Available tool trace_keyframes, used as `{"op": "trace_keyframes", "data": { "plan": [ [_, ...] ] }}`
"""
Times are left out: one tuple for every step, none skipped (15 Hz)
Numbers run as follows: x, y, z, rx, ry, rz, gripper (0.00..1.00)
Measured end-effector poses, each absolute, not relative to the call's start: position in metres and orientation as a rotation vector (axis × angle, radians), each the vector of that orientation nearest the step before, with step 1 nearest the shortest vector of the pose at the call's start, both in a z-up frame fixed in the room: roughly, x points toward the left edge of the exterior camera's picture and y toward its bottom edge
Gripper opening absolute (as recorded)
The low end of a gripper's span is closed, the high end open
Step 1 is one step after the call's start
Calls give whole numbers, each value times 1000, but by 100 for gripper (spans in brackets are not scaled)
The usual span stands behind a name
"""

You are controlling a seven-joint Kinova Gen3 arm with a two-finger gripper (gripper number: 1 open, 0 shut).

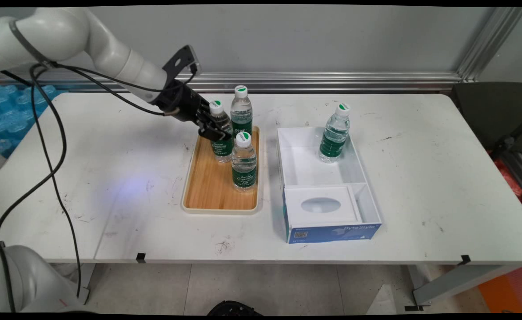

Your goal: Place the picked object on the tray

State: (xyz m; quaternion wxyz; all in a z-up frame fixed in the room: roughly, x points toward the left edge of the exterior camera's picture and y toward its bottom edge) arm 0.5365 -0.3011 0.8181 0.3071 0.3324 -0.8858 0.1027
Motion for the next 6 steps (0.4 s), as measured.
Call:
{"op": "trace_keyframes", "data": {
  "plan": [
    [535, -302, 815, 876, -2343, 270, 0],
    [534, -303, 813, 873, -2342, 269, 0],
    [533, -303, 811, 868, -2342, 267, 100],
    [533, -303, 809, 864, -2342, 267, 100],
    [533, -303, 809, 861, -2342, 266, 100],
    [533, -303, 808, 857, -2342, 266, 100]
  ]
}}
